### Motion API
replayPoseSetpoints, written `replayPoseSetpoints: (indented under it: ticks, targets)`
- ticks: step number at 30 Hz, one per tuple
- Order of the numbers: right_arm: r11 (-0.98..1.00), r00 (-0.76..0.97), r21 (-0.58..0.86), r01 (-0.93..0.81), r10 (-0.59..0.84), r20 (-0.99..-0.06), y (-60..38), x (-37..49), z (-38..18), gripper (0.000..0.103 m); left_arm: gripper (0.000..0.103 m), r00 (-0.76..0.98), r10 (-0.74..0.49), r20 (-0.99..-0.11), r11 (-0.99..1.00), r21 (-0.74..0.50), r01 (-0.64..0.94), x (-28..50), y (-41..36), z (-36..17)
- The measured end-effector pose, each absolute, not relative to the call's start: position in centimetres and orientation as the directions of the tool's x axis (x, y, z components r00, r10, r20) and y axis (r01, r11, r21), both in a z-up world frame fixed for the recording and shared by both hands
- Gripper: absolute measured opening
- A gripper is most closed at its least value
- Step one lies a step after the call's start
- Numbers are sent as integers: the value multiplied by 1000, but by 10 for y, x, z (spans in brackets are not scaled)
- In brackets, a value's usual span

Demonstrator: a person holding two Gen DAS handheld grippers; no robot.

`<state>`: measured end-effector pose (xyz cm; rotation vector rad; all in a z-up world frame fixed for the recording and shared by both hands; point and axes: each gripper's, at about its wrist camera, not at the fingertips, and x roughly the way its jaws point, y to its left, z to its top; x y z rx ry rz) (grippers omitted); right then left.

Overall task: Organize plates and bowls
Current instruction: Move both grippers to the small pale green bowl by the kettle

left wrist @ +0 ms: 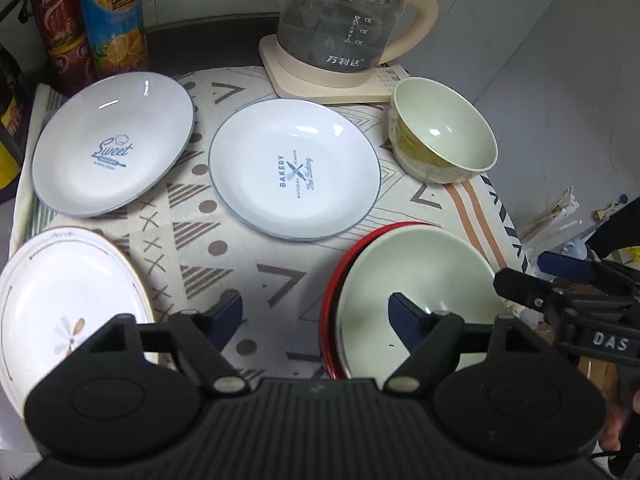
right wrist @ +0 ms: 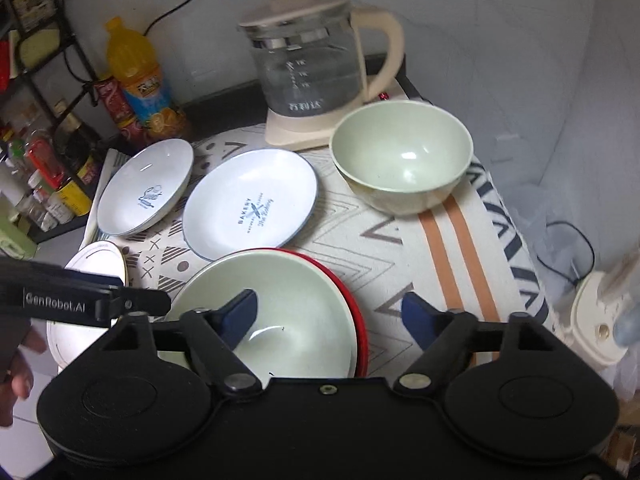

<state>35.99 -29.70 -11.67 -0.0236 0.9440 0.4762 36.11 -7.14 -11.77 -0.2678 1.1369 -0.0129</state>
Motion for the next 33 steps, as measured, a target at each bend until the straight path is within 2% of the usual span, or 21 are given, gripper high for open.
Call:
replayPoseSetpoints:
  ticks: [2, 5, 7, 15, 27, 33]
  targets:
    - [899, 495, 211, -383, 393, -775, -302, 363, -115, 94, 79, 417, -148, -897, 969, -216, -122, 364, -71, -117]
    - [904, 520, 221, -366, 395, -757, -308, 364, -112, 101, 79, 419, -150, -896, 970, -216, -115, 369, -72, -115]
    - [904, 522, 224, -364, 397, -755, -311, 365, -112, 103, 79, 419, -147, -896, 971, -211, -111, 372, -73, -114]
    - [916, 520, 262, -303, 390, -760, -326, 373, -120, 103, 80, 446, -130, -886, 978, -188, -89, 390, -79, -108]
    - [924, 575, 271, -270, 381, -724, -341, 404, -117, 102, 80, 521, -148, -841, 973, -218, -76, 437, -101, -99]
    - [925, 581, 295, -242, 381, -719, -350, 427, -121, 91, 79, 549, -166, -819, 970, -237, -61, 463, -117, -99]
